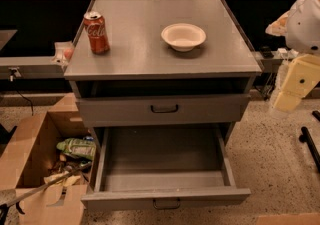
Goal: Close middle drawer
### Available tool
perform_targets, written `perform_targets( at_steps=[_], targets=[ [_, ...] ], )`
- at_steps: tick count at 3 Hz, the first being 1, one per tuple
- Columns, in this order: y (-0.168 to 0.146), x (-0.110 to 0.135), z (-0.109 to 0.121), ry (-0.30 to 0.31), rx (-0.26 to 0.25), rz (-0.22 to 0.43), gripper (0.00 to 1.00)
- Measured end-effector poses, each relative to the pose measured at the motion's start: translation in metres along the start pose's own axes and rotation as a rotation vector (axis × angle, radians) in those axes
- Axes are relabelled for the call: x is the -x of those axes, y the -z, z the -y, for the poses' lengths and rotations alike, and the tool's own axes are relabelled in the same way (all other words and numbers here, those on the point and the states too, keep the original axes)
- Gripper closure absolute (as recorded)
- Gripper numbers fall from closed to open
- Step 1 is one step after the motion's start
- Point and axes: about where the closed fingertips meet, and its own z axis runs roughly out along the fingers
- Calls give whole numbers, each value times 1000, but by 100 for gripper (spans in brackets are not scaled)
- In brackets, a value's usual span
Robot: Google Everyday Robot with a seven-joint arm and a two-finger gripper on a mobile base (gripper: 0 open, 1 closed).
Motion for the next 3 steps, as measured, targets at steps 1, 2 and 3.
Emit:
perform_targets(
  at_steps=[1,2,3],
  targets=[
    [0,0,0,1,0,0,0],
    [-11,9,-6,39,32,8,0],
    [-45,15,-22,61,82,30,0]
  ],
)
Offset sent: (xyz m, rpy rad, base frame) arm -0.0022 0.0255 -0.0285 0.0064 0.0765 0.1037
